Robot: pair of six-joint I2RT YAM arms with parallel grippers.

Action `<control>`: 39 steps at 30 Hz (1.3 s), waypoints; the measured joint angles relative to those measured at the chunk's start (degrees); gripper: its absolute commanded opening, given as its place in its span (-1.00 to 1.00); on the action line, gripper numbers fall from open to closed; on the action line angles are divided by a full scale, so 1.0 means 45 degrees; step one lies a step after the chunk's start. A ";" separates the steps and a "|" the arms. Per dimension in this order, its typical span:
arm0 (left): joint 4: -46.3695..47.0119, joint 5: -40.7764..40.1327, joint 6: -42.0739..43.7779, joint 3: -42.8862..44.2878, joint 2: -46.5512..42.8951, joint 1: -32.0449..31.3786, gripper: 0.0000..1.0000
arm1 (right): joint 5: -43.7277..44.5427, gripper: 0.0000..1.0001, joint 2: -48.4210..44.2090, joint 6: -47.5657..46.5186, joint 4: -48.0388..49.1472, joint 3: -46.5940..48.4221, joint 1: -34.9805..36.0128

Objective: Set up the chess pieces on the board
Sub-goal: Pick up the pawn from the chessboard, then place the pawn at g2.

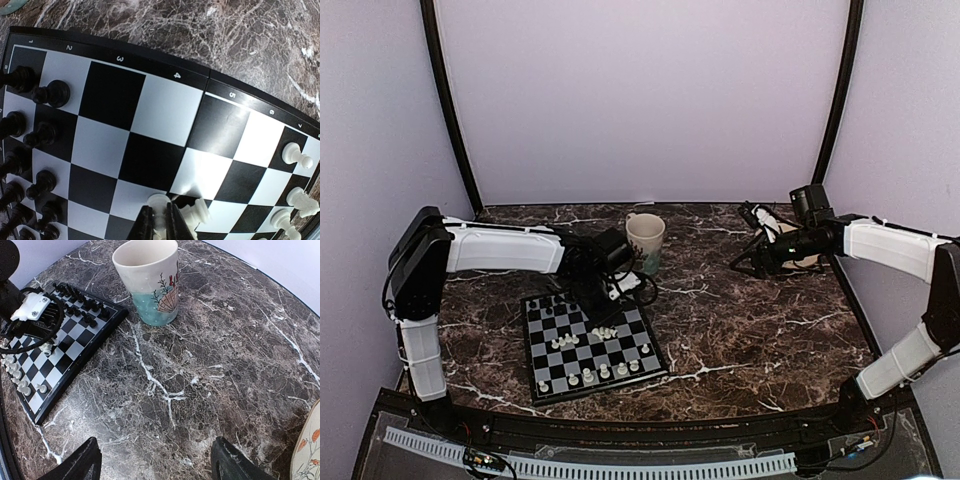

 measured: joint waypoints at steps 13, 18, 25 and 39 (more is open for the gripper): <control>0.0563 0.1554 0.0000 0.0253 0.0005 0.0010 -0.86 | 0.0005 0.49 0.0024 -0.0010 -0.0024 0.0000 0.0000; 0.0602 0.1919 0.0015 0.0311 0.0005 -0.0019 -0.86 | 0.0005 0.49 0.0024 -0.0024 -0.0024 0.0000 0.0000; 0.0670 0.2021 0.0486 0.0325 -0.0010 -0.0743 -0.85 | 0.0010 0.49 0.0068 -0.0044 -0.0029 0.0000 0.0000; 0.0223 0.1977 0.1117 0.0151 -0.0112 -0.1758 -0.86 | -0.0010 0.49 0.0092 -0.0044 -0.0044 0.0000 0.0000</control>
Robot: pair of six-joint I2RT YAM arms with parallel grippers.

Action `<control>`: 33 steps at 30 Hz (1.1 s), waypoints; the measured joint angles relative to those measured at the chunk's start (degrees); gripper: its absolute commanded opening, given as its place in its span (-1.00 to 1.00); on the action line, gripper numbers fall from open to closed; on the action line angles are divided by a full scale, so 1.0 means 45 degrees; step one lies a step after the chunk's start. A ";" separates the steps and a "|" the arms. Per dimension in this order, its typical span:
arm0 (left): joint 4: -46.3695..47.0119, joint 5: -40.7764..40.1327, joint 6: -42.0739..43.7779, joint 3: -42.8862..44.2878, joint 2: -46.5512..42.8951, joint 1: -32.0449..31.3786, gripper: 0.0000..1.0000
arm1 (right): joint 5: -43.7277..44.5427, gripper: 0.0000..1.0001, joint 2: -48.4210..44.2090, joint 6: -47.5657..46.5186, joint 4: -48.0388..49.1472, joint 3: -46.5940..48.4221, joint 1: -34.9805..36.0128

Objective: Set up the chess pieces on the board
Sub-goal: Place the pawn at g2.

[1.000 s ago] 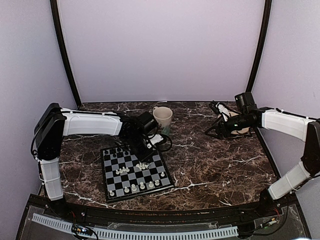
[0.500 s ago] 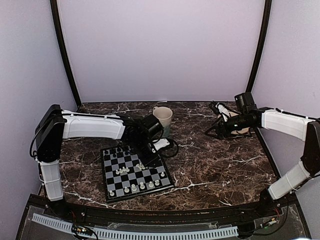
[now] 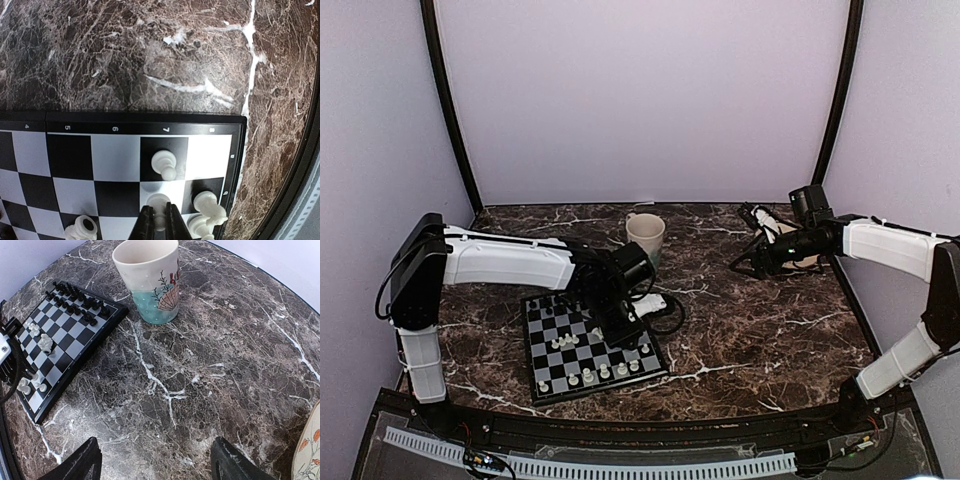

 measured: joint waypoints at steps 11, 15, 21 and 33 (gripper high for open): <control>-0.0233 0.0029 0.0068 0.0000 0.0000 0.0024 -0.85 | -0.0024 0.49 0.0005 0.0000 -0.0005 0.0000 0.0000; -0.0233 0.0078 0.0121 0.0000 0.0005 0.0019 -0.84 | -0.0029 0.49 0.0053 0.0000 -0.0019 0.0005 0.0000; -0.0233 0.0112 0.0146 0.0000 0.0044 -0.0015 -0.84 | -0.0029 0.49 0.0058 0.0000 -0.0029 0.0005 -0.0005; -0.0233 0.0102 0.0180 0.0000 0.0345 -0.0039 -0.68 | -0.0029 0.49 0.0121 0.0000 -0.0034 0.0005 0.0000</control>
